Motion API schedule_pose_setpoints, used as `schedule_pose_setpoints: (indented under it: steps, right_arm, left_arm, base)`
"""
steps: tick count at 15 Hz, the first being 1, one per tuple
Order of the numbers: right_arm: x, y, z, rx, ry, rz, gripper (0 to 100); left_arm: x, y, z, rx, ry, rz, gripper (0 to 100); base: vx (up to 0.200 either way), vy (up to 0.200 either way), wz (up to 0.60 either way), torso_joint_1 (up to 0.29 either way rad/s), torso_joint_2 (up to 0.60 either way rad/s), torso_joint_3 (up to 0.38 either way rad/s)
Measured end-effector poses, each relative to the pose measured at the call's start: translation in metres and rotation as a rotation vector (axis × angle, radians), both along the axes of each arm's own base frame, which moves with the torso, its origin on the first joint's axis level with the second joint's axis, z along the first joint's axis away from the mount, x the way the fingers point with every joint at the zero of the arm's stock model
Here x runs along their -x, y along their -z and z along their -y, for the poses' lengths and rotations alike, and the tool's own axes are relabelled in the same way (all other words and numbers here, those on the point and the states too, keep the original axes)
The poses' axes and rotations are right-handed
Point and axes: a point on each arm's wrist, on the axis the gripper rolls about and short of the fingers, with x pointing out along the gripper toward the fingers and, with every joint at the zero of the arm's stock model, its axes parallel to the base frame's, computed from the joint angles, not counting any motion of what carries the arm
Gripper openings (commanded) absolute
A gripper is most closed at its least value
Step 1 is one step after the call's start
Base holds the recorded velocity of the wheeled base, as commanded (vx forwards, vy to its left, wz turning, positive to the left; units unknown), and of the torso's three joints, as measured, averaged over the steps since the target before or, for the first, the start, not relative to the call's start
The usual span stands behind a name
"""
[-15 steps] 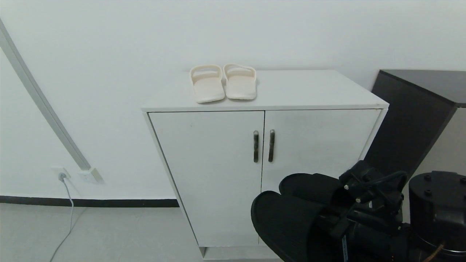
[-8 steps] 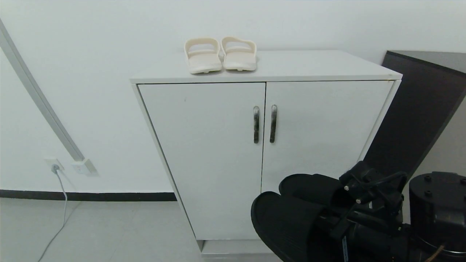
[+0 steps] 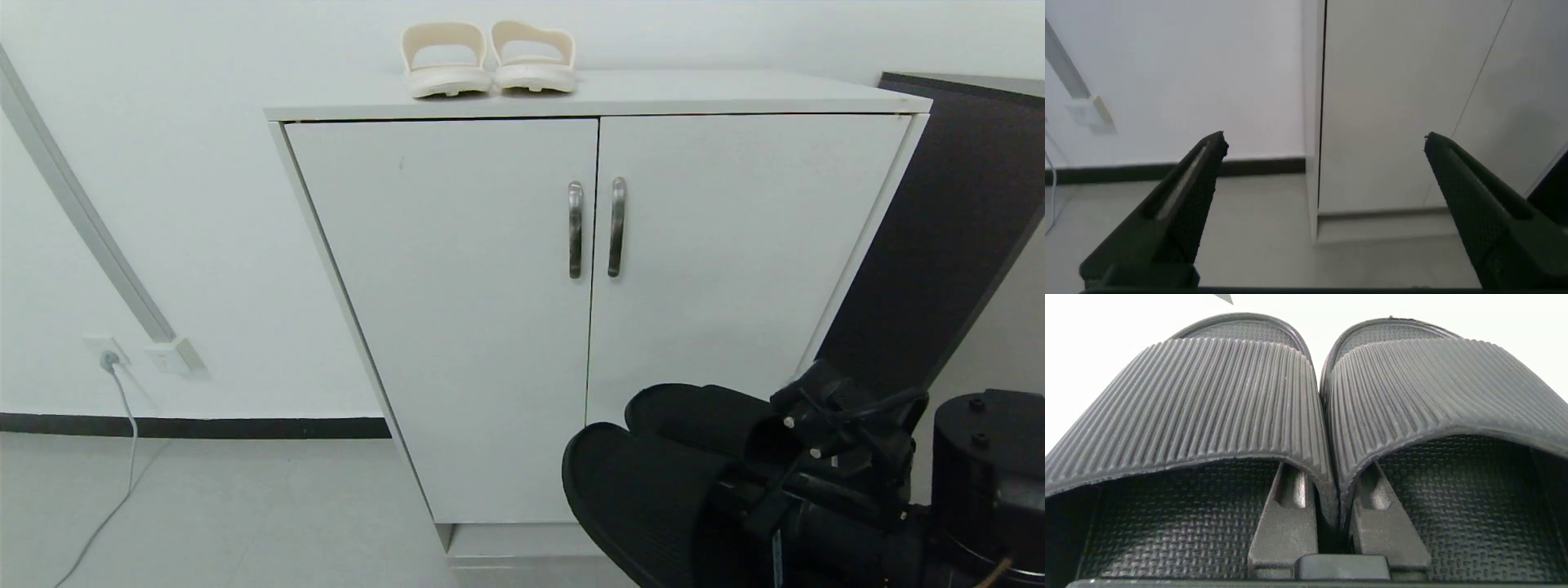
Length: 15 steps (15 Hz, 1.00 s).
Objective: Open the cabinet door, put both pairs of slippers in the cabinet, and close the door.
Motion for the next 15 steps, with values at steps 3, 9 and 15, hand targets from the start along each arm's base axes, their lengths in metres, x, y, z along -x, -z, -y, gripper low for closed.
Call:
schedule_pose_setpoints:
  steps: [3,9,15]
  right_arm:
    - [0.001,0.003,-0.002,0.007,-0.010,-0.005,0]
    - [0.002,0.006,-0.001,0.028,-0.014,0.012,0]
    - [0.000,0.006,0.000,0.024,-0.001,0.016,0]
  left_arm:
    - [-0.002,-0.049,0.001,0.045,0.065,0.042,100]
    - [-0.059,-0.091,0.011,0.044,0.419,-0.118,100]
    - [-0.109,-0.137,0.048,0.029,0.752,-0.112,100]
  base:
    - [0.000,0.000,0.00,0.000,0.00,0.000]
    - [0.000,0.000,0.00,0.000,0.00,0.000]
    - [0.000,0.000,0.00,0.000,0.00,0.000]
